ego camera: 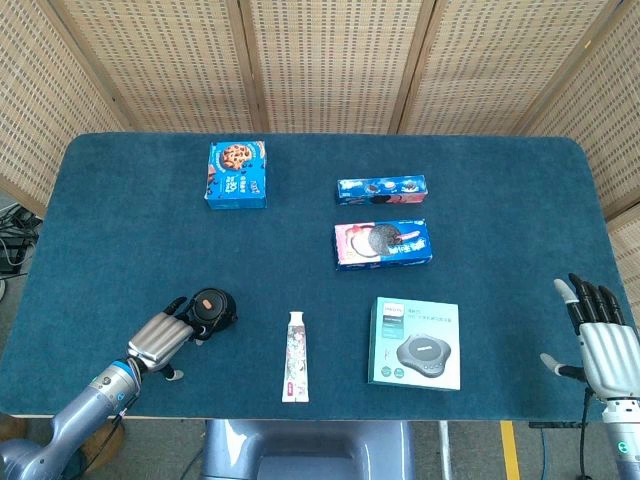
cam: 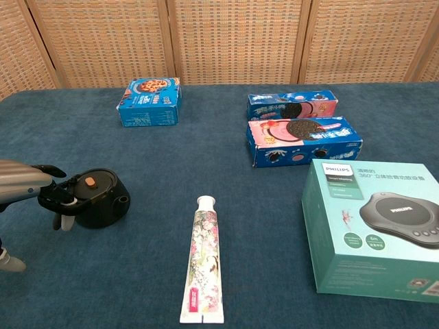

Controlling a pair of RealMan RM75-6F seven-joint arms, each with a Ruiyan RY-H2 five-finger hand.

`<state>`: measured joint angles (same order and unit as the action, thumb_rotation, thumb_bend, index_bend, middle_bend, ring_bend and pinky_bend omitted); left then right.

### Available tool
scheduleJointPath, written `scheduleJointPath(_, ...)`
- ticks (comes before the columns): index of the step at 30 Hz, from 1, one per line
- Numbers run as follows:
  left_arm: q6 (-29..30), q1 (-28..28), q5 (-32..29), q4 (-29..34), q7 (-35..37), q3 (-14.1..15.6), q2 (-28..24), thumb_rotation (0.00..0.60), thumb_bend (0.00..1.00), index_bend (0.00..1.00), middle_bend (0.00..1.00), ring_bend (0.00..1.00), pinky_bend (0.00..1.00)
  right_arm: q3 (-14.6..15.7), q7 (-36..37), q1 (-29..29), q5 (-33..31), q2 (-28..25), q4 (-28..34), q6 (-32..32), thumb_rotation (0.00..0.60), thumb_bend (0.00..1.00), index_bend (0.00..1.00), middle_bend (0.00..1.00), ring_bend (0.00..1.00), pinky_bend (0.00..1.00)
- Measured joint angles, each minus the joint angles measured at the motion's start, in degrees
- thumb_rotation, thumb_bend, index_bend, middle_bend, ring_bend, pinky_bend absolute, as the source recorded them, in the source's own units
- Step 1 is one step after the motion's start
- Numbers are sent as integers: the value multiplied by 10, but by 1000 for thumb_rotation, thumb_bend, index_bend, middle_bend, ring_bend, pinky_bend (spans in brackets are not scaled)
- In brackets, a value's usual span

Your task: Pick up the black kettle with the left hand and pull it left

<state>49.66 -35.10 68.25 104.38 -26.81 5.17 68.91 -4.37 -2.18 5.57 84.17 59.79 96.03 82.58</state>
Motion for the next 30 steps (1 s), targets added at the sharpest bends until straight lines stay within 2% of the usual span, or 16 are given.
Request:
scheduleJointPath(13,-2,-1,-2,-11,1,5,15,600,0,487,489,315,0,0,-1,1,-1,1,-1,-1,600,0,0,0,0,0)
scheduleJointPath(17,-2,-2,-6,-13,-2,5,16,600,0,568,562,352,0,0,-1,1,-1,1,-1,-1,600,0,0,0,0,0)
scheduleJointPath(23,-2,-1,-13,-14,4,5,16,600,0,813,754,414,0,1,-2,1,-1,1,0,-2,600,0,0,0,0,0)
scheduleJointPath(30,5,-1,-18,-17,2,2,10,600,0,920,825,428,0,1,-4,1,-1,2,1,-1,600,0,0,0,0,0)
